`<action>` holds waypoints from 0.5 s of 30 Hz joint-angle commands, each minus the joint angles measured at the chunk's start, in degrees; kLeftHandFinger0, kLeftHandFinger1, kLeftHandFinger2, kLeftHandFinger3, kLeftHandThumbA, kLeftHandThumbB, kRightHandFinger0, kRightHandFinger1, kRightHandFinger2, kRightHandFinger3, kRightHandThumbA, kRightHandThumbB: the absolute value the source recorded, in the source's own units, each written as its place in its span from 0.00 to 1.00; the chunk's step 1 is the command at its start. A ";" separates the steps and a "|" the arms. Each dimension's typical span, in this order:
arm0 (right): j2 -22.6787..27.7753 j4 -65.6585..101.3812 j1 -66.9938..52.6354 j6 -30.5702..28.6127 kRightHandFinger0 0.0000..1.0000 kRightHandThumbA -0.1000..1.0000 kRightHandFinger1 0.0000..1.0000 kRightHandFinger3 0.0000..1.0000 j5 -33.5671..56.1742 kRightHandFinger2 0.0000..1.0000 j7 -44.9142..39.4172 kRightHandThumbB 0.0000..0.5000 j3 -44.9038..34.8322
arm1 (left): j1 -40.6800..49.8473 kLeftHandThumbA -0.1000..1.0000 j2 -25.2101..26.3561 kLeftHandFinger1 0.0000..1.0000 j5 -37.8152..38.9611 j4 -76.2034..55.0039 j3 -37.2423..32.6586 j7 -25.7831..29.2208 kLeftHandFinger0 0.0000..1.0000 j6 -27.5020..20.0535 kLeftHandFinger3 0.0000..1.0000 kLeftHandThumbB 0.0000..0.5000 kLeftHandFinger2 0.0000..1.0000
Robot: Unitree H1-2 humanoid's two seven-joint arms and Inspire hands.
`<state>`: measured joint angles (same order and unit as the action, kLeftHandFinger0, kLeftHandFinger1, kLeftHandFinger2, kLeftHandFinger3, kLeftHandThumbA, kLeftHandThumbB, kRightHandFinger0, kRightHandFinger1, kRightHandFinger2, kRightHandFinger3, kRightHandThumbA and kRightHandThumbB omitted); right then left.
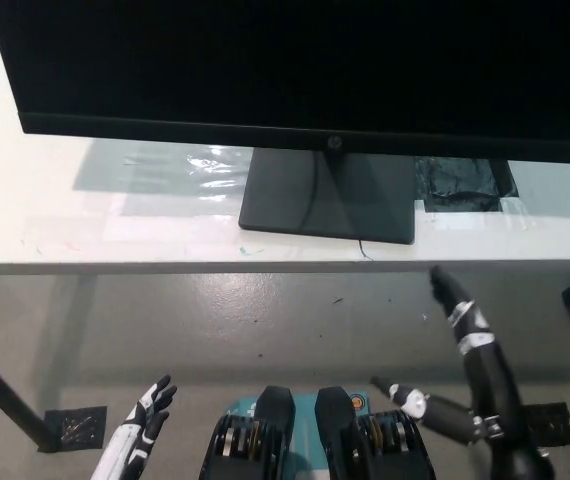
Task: The monitor is being placed at the center of the desk and the robot uses its right hand to grab on the right side of the monitor and tilt the angle of the montior sideways.
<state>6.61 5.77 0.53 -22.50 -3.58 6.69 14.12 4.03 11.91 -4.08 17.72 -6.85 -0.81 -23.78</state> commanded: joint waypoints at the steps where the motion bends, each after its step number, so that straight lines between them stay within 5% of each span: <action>1: -0.63 5.11 1.05 -4.43 1.00 1.00 1.00 1.00 8.14 1.00 -2.63 0.74 -2.55 | -1.13 1.00 0.92 1.00 0.22 -1.59 -0.05 0.60 1.00 -3.15 1.00 0.71 1.00; 5: -0.94 7.23 2.17 0.04 1.00 1.00 1.00 1.00 19.93 1.00 -4.84 0.67 -3.51 | -1.58 1.00 0.90 1.00 0.82 -1.39 0.33 -0.03 1.00 -3.15 1.00 0.74 1.00; 6: -1.17 8.56 2.92 4.97 1.00 1.00 1.00 1.00 30.77 1.00 -5.83 0.70 -4.48 | -1.72 1.00 1.05 1.00 0.43 -1.31 0.27 0.36 1.00 -3.15 1.00 0.73 1.00; 12: -1.03 7.49 6.75 16.08 1.00 1.00 1.00 1.00 53.10 1.00 -7.87 0.74 -9.64 | -1.57 1.00 1.00 1.00 0.41 -1.20 0.37 0.33 1.00 -3.15 1.00 0.74 1.00; 15: -1.74 5.77 8.27 18.36 1.00 1.00 1.00 1.00 59.15 1.00 -9.08 0.69 -11.71 | -1.37 1.00 1.11 1.00 0.20 -1.32 0.15 0.38 1.00 -3.15 1.00 0.73 1.00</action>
<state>6.14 8.32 1.48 -18.87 13.01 4.15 10.43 3.48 11.87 -4.09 18.09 -6.85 -0.83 -23.94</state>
